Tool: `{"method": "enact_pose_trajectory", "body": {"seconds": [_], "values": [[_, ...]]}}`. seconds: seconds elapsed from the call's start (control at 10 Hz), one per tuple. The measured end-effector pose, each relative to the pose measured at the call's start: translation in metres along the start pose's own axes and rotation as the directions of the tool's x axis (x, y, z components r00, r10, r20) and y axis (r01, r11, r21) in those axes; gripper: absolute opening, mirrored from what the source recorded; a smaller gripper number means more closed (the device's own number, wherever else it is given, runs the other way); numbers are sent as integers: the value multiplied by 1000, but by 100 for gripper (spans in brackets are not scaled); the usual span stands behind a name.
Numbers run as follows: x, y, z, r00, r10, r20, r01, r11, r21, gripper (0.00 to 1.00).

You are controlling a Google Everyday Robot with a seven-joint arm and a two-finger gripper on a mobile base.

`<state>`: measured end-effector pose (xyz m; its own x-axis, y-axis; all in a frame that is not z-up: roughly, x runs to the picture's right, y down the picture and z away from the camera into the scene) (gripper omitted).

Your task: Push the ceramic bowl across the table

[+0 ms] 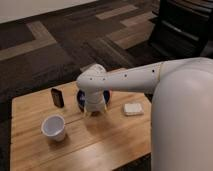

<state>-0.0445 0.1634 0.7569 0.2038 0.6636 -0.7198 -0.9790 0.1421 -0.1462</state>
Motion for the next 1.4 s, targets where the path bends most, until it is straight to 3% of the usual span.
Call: {"method": "enact_pose_trajectory", "body": {"seconds": [0.4,0.5,0.7,1.0,1.1,1.3,1.4], "values": [[-17,-11,22,998,-55,-42,54,998,-30,65],[-26,-13,25,996,-76,-45,75,997,-29,65],[-53,-20,24,992,-127,-28,127,992,9,65],[-135,-48,-4,976,-211,55,200,966,165,65],[-175,-60,-27,967,-231,105,199,948,249,65],[-222,-67,-62,953,-245,180,174,925,339,65],[-229,-60,-69,947,-255,194,177,920,349,65]]}}
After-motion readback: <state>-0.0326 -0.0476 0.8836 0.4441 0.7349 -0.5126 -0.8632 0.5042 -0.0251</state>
